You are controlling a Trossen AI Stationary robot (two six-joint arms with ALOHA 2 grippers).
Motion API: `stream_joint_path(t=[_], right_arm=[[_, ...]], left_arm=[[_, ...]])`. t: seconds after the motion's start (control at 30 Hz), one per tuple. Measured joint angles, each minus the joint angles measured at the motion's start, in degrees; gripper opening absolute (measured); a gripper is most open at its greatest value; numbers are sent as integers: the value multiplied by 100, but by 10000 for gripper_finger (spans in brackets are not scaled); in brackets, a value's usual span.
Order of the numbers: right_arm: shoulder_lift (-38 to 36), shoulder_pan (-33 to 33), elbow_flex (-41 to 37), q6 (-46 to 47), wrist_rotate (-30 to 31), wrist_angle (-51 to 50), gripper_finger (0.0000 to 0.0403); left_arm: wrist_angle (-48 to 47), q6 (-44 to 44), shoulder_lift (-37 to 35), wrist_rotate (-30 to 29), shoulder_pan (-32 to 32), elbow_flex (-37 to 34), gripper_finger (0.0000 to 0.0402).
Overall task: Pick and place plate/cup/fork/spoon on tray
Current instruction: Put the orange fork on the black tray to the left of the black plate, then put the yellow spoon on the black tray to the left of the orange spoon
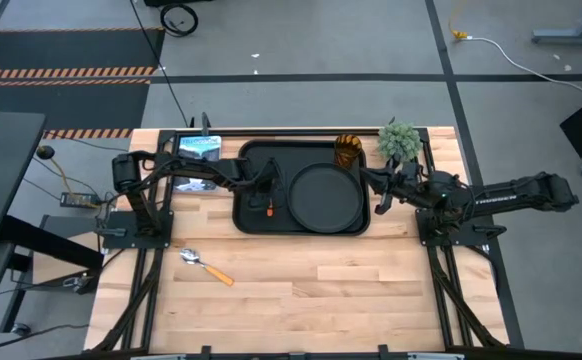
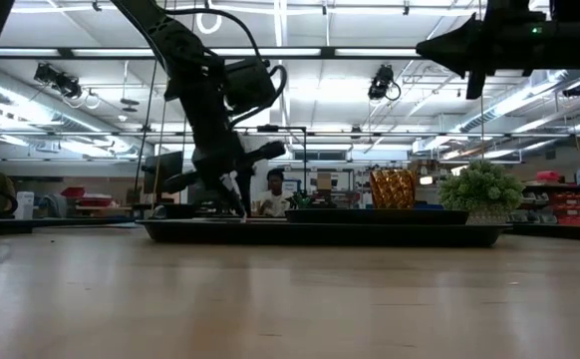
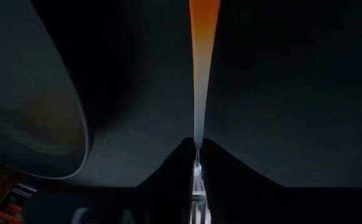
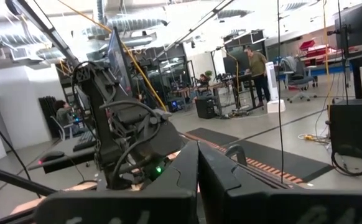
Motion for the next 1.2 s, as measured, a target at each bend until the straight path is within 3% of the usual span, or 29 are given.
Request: stream_joint_path(t=[0.33, 0.5, 0.7, 0.8, 0.93, 1.2], right_arm=[[108, 2, 0, 3, 0, 46, 11], [108, 2, 0, 3, 0, 46, 11], [108, 2, -2, -32, -10, 52, 11], [108, 0, 0, -111, -22, 81, 11], [108, 1, 0, -212, -23, 83, 11], [108, 1, 0, -634, -24, 454, 11]], left_arm=[[6, -234, 0, 99, -14, 0, 113], [56, -513, -21, -639, -138, 0, 127], [72, -1882, -261, -1559, -503, 28, 114], [140, -3039, -495, -1994, -804, 31, 102], [104, -5283, -882, -2409, -1278, 33, 85], [-270, -10813, -1717, -1988, -2232, 33, 67]])
